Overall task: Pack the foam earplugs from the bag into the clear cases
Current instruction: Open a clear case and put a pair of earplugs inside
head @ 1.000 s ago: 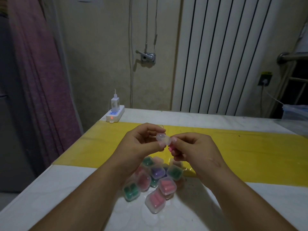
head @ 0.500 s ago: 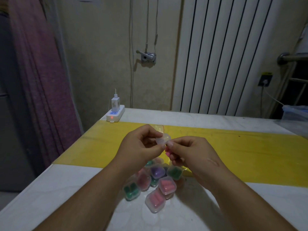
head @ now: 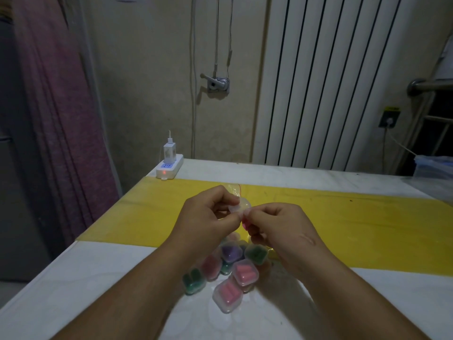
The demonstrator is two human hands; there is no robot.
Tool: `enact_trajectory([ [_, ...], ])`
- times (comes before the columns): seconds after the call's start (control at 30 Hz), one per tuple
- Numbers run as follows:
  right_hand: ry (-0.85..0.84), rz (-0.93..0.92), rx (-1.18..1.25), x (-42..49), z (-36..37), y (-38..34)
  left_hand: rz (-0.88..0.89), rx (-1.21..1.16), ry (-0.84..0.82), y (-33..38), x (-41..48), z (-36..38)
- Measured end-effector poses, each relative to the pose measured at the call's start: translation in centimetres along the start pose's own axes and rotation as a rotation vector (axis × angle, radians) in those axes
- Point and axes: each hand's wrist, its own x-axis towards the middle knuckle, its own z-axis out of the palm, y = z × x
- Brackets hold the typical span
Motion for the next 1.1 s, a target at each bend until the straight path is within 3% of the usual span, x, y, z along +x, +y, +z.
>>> enact_trajectory([
  [0.13,0.064,0.066,-0.039,0.2,0.1,0.5,-0.013,0.008,0.008,0.1,0.1,0.2],
  [0.3,0.029,0.136,0.037,0.4,-0.4,0.7,-0.151,-0.257,0.114,0.8,0.6,-0.2],
  [0.63,-0.003,0.028,0.016,0.7,-0.8,0.7,-0.259,-0.130,-0.142,1.2,0.1,-0.9],
  [0.8,0.002,0.005,0.026,0.5,-0.7,0.6,-0.221,0.016,-0.221,1.0,-0.1,-0.6],
  [1.1,0.155,-0.164,0.004,0.4,-1.1,0.1,-0.289,-0.019,-0.065,0.8,0.1,-0.3],
])
